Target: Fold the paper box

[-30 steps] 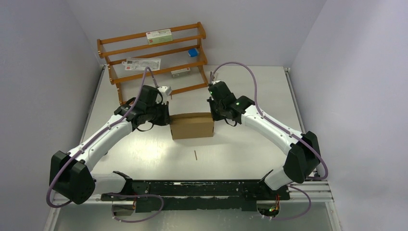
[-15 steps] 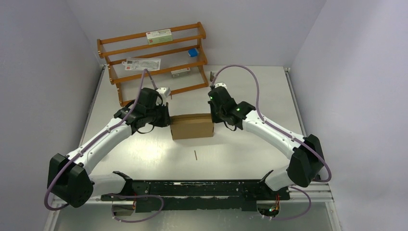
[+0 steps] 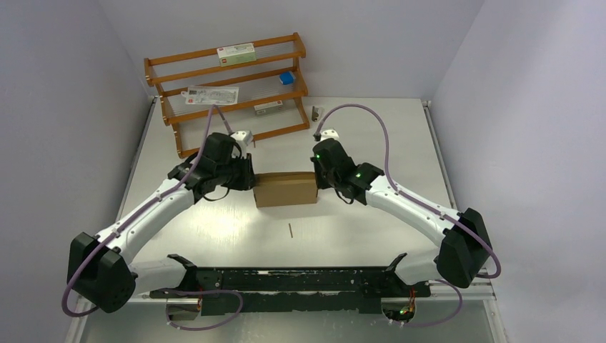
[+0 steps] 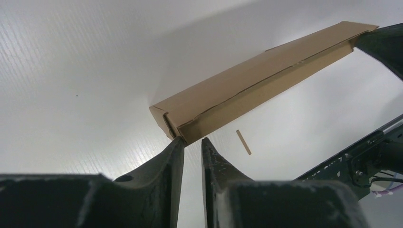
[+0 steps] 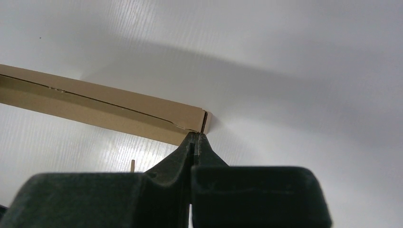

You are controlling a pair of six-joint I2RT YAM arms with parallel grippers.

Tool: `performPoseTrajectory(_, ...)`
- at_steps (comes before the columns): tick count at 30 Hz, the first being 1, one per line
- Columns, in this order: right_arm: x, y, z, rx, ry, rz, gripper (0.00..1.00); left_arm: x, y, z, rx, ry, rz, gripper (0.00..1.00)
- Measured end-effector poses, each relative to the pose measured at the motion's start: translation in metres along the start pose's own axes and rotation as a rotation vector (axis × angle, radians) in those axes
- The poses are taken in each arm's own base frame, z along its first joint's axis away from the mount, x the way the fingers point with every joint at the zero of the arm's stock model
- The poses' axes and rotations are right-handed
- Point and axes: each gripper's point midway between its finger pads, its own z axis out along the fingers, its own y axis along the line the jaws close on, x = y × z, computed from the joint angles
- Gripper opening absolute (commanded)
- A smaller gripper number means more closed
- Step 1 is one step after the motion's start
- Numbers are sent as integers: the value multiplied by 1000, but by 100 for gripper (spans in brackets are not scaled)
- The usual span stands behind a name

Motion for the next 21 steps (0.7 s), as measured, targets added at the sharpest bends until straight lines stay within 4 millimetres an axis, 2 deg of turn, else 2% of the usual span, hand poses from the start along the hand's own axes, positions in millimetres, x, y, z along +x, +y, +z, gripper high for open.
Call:
performPoseTrajectory(5,-1,1,0,-6,-6,-12,0,-7,-1,-7,-7,-29,13,35)
performPoseTrajectory(11,-1,2,1,-12,-8,-23,0,-22,-1,-15,-31,-63,42,30)
performPoseTrajectory(16,-1,2,1,-13,-10,-26,0,-16,6,-17,-64,-37,56,24)
performPoseTrajectory(21,-1,3,1,-13,-11,-27,0,-11,7,-18,-68,-12,67,27)
